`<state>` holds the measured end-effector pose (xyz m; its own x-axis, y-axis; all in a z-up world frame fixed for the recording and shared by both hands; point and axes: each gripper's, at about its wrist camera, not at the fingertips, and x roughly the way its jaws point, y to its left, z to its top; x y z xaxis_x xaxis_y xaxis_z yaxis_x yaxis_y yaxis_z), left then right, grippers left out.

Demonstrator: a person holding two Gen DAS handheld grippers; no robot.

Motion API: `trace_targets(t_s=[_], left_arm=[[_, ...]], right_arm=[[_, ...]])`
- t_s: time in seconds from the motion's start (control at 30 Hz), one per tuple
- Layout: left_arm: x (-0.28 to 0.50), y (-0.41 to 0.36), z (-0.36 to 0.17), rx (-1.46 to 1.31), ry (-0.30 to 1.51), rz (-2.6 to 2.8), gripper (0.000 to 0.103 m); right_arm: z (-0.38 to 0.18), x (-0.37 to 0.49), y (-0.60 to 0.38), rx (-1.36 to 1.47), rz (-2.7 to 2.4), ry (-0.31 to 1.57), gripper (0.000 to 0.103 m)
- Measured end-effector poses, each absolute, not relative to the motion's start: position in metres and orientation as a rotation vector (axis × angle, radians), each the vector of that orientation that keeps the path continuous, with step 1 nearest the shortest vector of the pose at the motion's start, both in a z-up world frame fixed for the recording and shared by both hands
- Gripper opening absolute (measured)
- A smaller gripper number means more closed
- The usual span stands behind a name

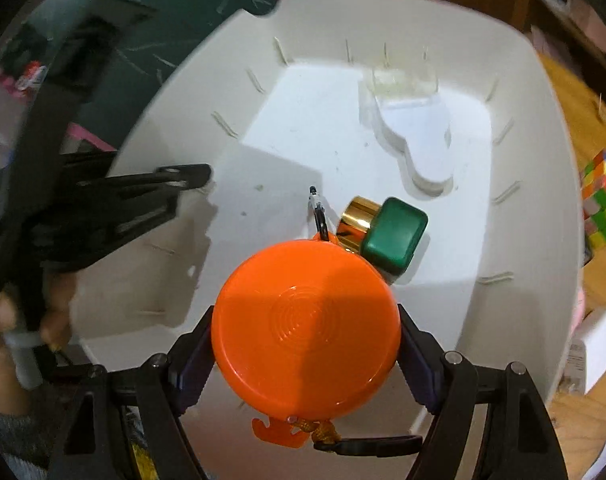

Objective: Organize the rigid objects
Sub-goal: 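Carry the orange case into the tray and release it with the right tool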

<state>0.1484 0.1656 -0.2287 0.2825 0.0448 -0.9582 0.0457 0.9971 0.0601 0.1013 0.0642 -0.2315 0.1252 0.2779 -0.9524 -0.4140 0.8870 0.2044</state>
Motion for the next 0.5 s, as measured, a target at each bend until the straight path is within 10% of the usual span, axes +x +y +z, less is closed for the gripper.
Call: trace_targets(t_s=[0.5], left_arm=[[0.148, 0.164, -0.23, 0.093, 1.284, 0.009, 0.014]], right_arm=[[-0.252, 0.115, 0.086, -0.186, 0.46, 1.483, 0.082]])
